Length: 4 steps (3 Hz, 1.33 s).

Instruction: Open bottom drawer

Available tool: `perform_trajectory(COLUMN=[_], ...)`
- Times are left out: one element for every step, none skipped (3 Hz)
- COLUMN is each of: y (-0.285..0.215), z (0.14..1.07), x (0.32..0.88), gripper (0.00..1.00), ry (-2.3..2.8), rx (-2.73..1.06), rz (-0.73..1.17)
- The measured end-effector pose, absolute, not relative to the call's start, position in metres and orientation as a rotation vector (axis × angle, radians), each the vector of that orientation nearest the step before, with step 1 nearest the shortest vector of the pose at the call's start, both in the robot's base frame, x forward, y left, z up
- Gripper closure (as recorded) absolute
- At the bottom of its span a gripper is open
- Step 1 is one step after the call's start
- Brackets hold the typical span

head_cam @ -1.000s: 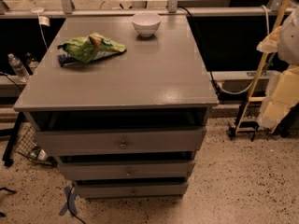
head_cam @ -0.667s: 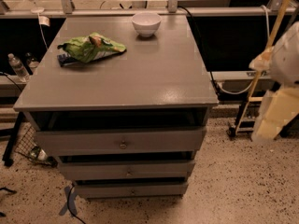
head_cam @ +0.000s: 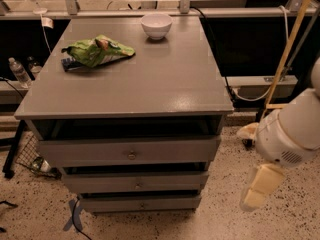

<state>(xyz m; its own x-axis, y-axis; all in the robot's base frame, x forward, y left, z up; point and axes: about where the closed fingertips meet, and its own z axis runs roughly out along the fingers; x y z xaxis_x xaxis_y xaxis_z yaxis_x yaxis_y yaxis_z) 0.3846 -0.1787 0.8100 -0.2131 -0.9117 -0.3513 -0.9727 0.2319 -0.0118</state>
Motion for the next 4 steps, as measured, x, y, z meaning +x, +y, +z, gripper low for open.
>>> perform_trajectory(y=[-0.150,-0.149,-0.138,-0.119], z=[0.748,0.744,0.686,0.595], x=[0.368,0.368,0.373,0.376], gripper=[0.00,0.00,0.00,0.00], ry=[2.206,2.205,2.195,2.198], rx=[-1.745,-1.740,-1.681,-1.612], rz=[0.463,0.471,0.575,0.700])
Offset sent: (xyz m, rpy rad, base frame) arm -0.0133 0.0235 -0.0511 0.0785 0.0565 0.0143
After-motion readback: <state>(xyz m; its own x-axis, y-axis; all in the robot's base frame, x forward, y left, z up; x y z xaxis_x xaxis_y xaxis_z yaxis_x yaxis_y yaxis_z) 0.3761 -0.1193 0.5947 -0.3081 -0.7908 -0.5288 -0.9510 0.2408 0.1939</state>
